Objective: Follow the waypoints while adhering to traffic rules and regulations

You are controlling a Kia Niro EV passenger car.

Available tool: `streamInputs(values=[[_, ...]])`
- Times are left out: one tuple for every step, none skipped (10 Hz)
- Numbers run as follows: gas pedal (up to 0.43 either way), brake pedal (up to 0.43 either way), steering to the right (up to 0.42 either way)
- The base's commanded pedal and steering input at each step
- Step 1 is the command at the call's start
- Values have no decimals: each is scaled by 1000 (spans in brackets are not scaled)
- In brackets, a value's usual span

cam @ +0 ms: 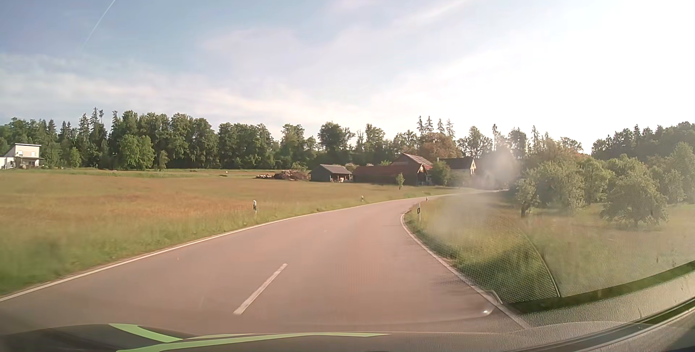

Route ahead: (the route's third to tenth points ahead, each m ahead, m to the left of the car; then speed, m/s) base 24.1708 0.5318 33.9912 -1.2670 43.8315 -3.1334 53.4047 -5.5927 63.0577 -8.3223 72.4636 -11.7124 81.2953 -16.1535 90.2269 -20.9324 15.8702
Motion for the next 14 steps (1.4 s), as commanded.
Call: streamInputs(values=[[177,0,20],[169,0,22],[169,0,25],[169,0,26],[157,0,26],[150,0,26],[130,0,26],[130,0,26],[118,0,26],[110,0,27],[110,0,27],[98,0,27],[98,0,28],[87,0,28]])
